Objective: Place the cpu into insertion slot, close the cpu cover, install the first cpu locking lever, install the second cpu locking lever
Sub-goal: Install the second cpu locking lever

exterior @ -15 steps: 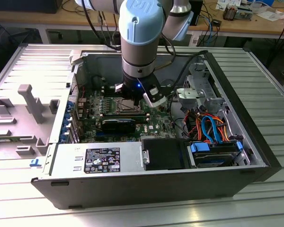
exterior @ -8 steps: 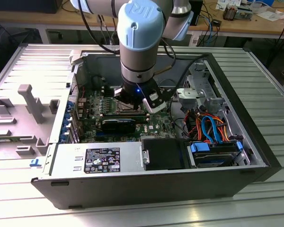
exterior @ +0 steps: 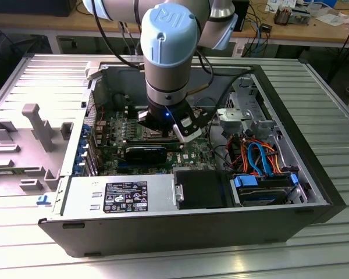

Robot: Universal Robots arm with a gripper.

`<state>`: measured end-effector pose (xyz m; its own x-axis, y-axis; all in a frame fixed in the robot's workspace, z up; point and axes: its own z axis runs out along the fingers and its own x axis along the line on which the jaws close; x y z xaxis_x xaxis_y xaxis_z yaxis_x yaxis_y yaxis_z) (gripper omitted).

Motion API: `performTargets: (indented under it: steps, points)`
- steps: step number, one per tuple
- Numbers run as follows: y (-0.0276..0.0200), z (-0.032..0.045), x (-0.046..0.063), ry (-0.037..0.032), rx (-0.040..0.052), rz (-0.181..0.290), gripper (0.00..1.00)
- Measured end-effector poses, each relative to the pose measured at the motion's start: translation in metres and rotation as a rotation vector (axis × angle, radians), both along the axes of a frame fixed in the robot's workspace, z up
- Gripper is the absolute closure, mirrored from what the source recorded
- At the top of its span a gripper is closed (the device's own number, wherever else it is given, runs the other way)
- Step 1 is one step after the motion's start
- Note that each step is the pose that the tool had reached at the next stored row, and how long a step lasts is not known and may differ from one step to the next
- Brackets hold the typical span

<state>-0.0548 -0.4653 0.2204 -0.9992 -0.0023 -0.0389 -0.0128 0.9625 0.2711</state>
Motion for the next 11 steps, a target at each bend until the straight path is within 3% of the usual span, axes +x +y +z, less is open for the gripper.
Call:
performTargets:
  steps: [11]
  points:
    - [-0.0024,-0.0028,-0.0046,0.0001,0.0001,0.0,0.89]
